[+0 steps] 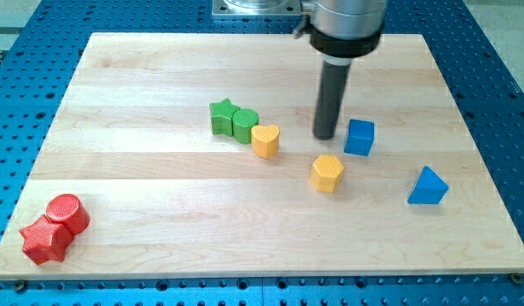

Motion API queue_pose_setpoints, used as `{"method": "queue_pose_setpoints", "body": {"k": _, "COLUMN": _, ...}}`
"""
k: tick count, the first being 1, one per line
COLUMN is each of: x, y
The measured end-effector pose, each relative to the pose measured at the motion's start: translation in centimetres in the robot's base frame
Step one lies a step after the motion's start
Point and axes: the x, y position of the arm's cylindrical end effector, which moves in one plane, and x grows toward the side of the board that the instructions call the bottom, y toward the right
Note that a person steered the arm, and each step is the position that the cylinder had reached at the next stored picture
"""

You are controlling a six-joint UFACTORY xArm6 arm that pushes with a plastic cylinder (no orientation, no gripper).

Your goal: Move the cube to the top left of the board

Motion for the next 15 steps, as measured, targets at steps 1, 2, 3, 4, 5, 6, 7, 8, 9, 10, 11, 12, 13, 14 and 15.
{"method": "queue_pose_setpoints", "body": {"k": 1, "x": -2.4, "y": 2.2}}
{"method": "queue_pose_setpoints", "body": {"k": 2, "x": -3.6, "y": 8.7}}
{"method": "queue_pose_setpoints", "body": {"k": 3, "x": 0.2, "y": 12.7}}
{"method": "queue_pose_setpoints", "body": {"k": 4, "x": 2.4, "y": 10.6}}
{"method": "queue_pose_setpoints", "body": {"k": 5, "x": 1.0, "y": 7.5}}
{"method": "queue_pose_setpoints", "body": {"k": 6, "x": 1.7, "y": 6.8}}
{"method": "queue_pose_setpoints", "body": {"k": 7, "x": 4.5, "y": 5.9}}
{"method": "queue_pose_setpoints", "body": {"k": 8, "x": 4.7, "y": 1.4}}
{"method": "queue_pose_setpoints", "body": {"k": 9, "x": 1.3, "y": 0.1}}
{"method": "queue_pose_setpoints", "body": {"k": 10, "x": -2.9, "y": -0.2}}
{"method": "queue_pose_setpoints", "body": {"k": 11, "x": -5.8, "y": 0.0}}
{"method": "queue_pose_setpoints", "body": {"k": 12, "x": -9.7, "y": -3.0}}
{"method": "queue_pose_setpoints", "body": {"k": 13, "x": -12.6, "y": -7.1}}
{"method": "queue_pose_setpoints", "body": {"k": 14, "x": -14.1, "y": -12.0}}
{"method": "queue_pose_setpoints", "body": {"k": 15, "x": -13.2, "y": -15.6}}
